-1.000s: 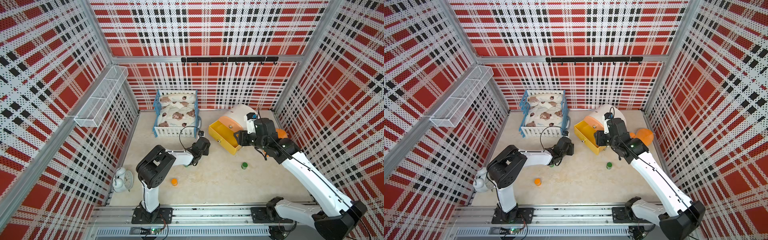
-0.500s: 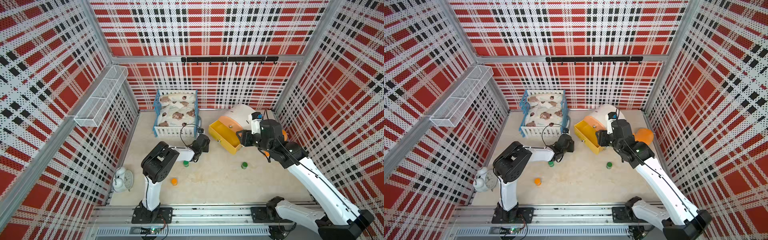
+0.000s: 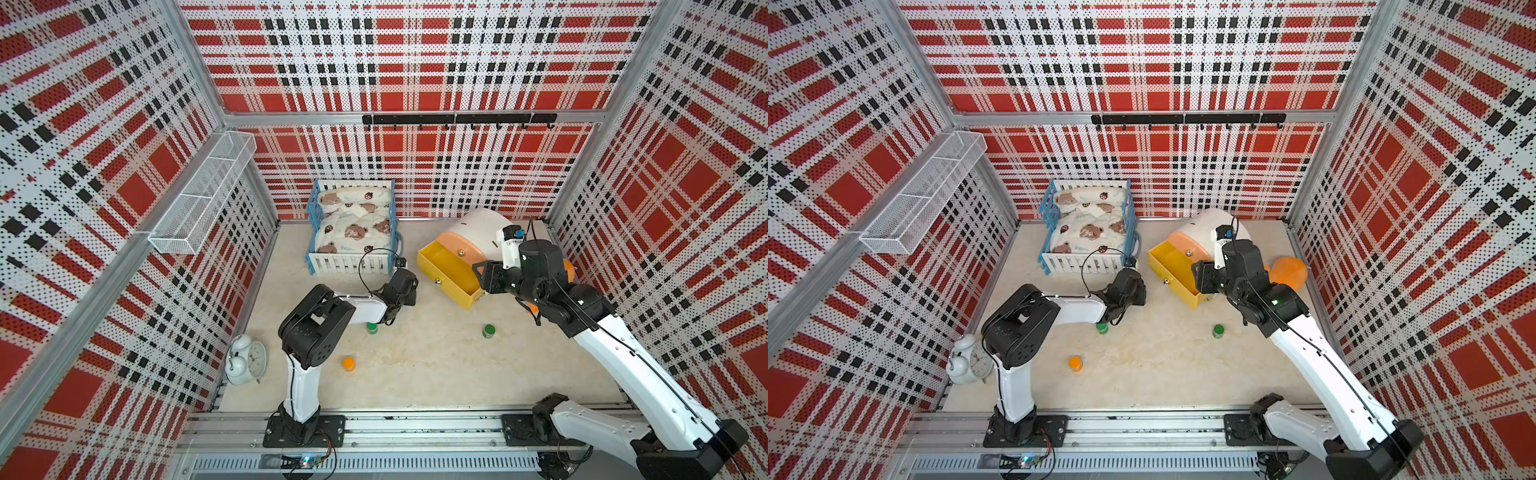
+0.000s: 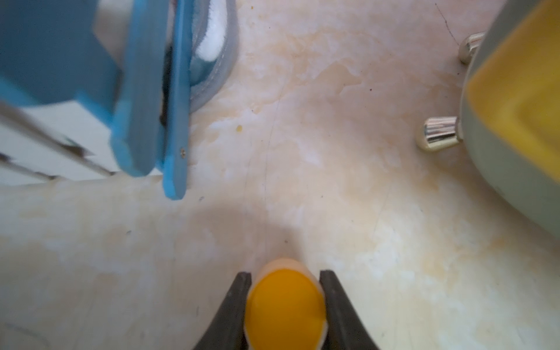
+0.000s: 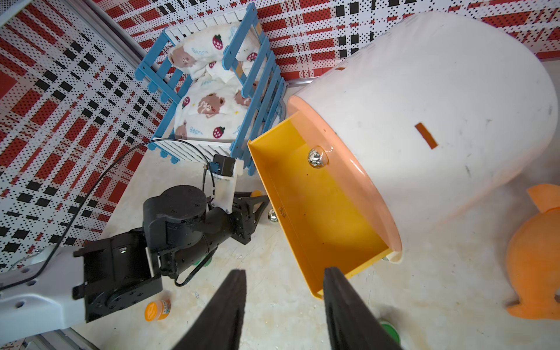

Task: Put the paint cans in the drawer according to color
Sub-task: Pick up the paint can at the center of the board, then place the paint can in the drawer.

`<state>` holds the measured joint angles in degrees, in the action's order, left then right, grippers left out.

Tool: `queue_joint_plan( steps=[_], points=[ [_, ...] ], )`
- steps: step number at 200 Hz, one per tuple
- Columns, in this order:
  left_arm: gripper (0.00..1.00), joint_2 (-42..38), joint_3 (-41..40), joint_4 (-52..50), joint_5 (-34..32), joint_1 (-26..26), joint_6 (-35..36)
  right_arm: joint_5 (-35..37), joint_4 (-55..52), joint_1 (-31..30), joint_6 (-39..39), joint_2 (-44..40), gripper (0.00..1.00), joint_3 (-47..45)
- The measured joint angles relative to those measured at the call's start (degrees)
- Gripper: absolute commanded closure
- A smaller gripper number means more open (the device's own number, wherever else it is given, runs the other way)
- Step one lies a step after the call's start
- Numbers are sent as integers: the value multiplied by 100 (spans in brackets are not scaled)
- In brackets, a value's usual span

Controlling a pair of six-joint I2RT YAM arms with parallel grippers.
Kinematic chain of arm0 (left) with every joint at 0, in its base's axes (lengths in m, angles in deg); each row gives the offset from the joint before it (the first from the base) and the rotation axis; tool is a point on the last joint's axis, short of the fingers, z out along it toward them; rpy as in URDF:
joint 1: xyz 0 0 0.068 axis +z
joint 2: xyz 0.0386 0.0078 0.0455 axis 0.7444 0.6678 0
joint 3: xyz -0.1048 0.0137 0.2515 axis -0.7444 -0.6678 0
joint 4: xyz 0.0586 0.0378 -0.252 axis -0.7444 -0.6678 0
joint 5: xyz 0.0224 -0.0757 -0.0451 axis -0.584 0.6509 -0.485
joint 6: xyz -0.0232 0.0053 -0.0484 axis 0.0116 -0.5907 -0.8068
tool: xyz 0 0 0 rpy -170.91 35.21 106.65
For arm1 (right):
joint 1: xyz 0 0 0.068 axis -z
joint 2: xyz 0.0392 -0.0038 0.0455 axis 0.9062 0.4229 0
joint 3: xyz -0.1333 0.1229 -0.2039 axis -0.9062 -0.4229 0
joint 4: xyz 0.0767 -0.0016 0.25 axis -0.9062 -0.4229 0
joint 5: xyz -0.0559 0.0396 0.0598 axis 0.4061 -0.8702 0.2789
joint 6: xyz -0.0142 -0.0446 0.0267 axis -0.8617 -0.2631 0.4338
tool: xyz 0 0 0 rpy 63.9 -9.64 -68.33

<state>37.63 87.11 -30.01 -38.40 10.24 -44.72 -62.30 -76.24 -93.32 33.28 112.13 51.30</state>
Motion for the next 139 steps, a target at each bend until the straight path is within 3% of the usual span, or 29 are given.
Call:
queue_joint_plan(
  steps=[42, 66, 109, 139],
  points=[
    [82, -1425, -105, -527, -271, -201, -26, 63, 59, 0, -42, -22, 52, -107],
    [81, -2017, 308, -848, -409, -417, -9, 114, 76, 0, -55, -63, 52, -136],
    [82, -1976, 1456, -1147, -422, -798, 114, 190, 94, 17, -59, -151, 52, -184],
    [82, -1443, 2159, -1259, -348, -946, 229, 236, 94, 46, -76, -212, 52, -188]
  ],
)
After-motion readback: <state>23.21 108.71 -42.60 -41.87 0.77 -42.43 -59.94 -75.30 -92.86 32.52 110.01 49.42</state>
